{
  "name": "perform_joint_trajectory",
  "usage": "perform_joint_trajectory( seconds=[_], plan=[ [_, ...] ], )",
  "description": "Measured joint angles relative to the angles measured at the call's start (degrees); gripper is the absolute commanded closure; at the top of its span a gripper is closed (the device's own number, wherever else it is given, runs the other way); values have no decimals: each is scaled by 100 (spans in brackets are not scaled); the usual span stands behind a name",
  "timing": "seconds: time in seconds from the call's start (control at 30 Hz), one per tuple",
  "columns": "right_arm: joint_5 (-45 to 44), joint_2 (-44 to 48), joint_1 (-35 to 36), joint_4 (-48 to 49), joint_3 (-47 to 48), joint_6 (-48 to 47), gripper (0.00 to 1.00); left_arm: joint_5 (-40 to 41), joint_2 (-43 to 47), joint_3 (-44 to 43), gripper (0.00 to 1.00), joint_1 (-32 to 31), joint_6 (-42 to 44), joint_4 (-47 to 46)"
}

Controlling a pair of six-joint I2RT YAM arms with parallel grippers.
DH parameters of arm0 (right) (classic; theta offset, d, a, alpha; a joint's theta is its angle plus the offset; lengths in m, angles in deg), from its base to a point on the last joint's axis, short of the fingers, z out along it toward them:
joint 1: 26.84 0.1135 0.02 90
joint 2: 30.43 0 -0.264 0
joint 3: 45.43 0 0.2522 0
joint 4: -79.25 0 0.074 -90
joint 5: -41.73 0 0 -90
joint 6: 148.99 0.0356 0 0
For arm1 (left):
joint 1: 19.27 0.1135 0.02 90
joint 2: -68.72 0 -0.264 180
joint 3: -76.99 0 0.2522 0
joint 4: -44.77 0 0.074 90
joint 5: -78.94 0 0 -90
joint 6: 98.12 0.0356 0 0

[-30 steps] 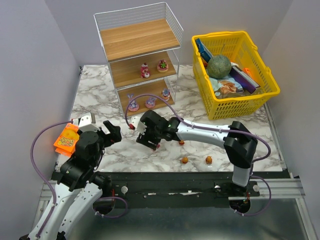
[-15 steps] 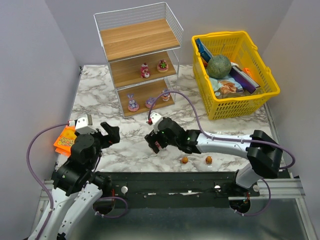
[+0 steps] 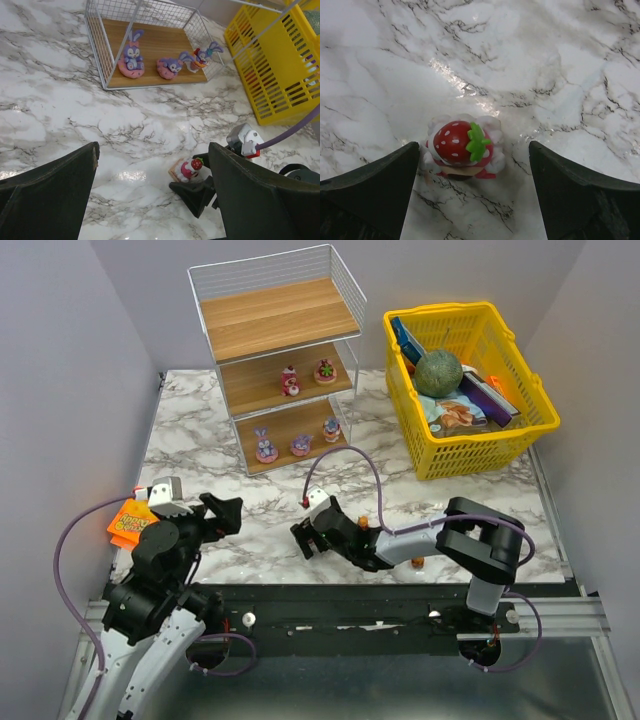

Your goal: Place and organize the plastic toys onto the shelf

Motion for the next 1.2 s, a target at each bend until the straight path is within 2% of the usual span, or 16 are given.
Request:
perform_joint_trajectory(
  seconds=[0.23,0.43,0.47,0.53,0.57,0.63,0.67,0.8,0.97,1.1,1.2],
  plan=[
    [-304,-302,0,892,-109,140,15,-166,98,66,1,0,63,-111],
    [-446,-372,55,1071,-125,251,28,-175,507,85,1,0,83,-181],
    [-472,-372,79,1069,-127,267,39,-175,544,87,1,0,83,-201],
    [-520,-372,136,1056,-131,317,51,-175,584,90,1,0,83,-225],
    [-577,-372,173,1047,-131,334,67,-175,605,92,1,0,85,-234],
    [-645,-372,232,1029,-131,393,80,-177,610,94,1,0,85,-243],
    [-680,-363,260,994,-125,422,90,-179,610,96,1,0,85,-243],
    [-804,-201,363,422,-2,623,99,-179,610,96,1,0,85,-243],
    [-977,505,417,-885,376,846,99,-35,608,96,1,0,46,-232],
    [-1231,1049,415,-1587,1386,741,99,437,560,70,1,0,-166,-39],
    [-1440,1099,411,-2020,2555,540,99,807,345,-7,1,0,-328,197]
  ],
)
